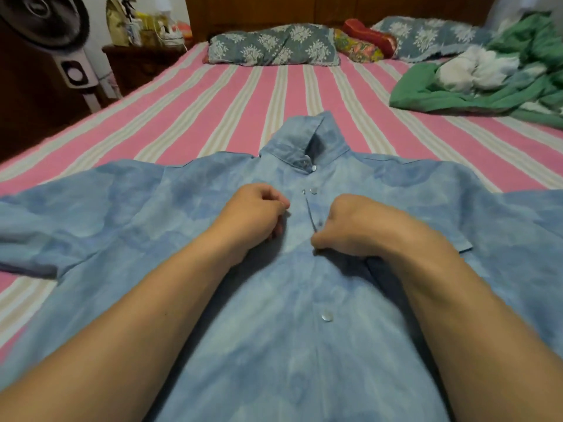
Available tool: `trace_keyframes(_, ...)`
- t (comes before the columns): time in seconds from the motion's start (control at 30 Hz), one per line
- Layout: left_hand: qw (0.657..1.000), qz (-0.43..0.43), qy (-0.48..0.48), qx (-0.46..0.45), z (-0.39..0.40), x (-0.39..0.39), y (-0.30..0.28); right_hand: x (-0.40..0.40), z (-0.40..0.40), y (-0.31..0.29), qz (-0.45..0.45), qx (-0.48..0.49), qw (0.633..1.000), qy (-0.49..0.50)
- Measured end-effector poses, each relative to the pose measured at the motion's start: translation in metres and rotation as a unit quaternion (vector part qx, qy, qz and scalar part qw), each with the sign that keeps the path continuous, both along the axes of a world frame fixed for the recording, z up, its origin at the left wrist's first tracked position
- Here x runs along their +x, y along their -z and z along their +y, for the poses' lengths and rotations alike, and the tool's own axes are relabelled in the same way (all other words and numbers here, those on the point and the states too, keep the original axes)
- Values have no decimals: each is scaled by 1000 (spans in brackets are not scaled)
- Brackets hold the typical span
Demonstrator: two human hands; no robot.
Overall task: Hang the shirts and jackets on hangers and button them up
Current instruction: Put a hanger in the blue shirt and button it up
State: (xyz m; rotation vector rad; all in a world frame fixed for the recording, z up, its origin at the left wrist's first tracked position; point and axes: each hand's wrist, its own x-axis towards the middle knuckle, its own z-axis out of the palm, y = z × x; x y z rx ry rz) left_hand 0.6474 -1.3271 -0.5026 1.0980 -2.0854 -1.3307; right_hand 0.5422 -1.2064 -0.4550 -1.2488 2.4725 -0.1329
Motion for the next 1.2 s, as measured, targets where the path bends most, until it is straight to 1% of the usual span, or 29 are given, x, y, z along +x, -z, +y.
trace_keyframes(0.03, 998, -50, 13, -38, 3, 4, -4, -6, 1, 0, -64, -29, 997, 39)
trace_keyframes(0.1, 980, -150, 52, -121, 10, 9, -13, -17, 5, 1, -194, -83, 971, 109)
trace_keyframes(0.2, 943, -251, 104, -194, 28, 9, -19, -27, 10, 0, -305, -124, 935, 132)
trace_keyframes(0.27, 912, -311, 113, -243, 45, 6, -14, -28, 10, 1, -340, -120, 924, 130)
trace_keyframes(0.3, 899, -331, 110, -265, 53, 6, -12, -28, 10, 2, -335, -114, 927, 126)
trace_keyframes(0.33, 891, -341, 108, -279, 59, 5, -9, -28, 10, 2, -325, -111, 931, 122)
trace_keyframes(0.4, 885, -353, 120, -278, 61, 3, -7, -27, 10, 1, -318, -117, 934, 111)
trace_keyframes(0.47, 895, -340, 126, -261, 53, 3, -10, -29, 11, -1, -340, -148, 923, 99)
trace_keyframes(0.57, 935, -273, 103, -201, 38, 6, -20, -34, 13, -1, -362, -187, 913, 32)
trace_keyframes(0.63, 962, -214, 95, -139, 32, 9, -26, -37, 15, 2, -370, -179, 911, -24)
trace_keyframes(0.7, 981, -157, 98, -55, 29, 13, -29, -41, 18, 7, -372, -139, 916, -58)
trace_keyframes(0.73, 986, -129, 106, 1, 27, 14, -28, -43, 19, 9, -369, -129, 918, -65)
trace_keyframes(0.8, 984, -83, 117, 105, 23, 17, -25, -44, 20, 11, -360, -145, 918, -76)
trace_keyframes(0.87, 979, -60, 112, 158, 21, 18, -23, -43, 18, 12, -355, -182, 913, -81)
trace_keyframes(0.93, 982, -64, 103, 145, 22, 16, -22, -40, 16, 14, -356, -208, 907, -81)
trace_keyframes(1.07, 990, -111, 85, 11, 32, 10, -15, -36, 12, 19, -352, -218, 905, -92)
trace_keyframes(1.13, 992, -104, 77, 7, 33, 9, -13, -36, 10, 21, -340, -217, 910, -95)
trace_keyframes(1.2, 991, -98, 81, 39, 31, 10, -14, -37, 9, 22, -328, -214, 915, -93)
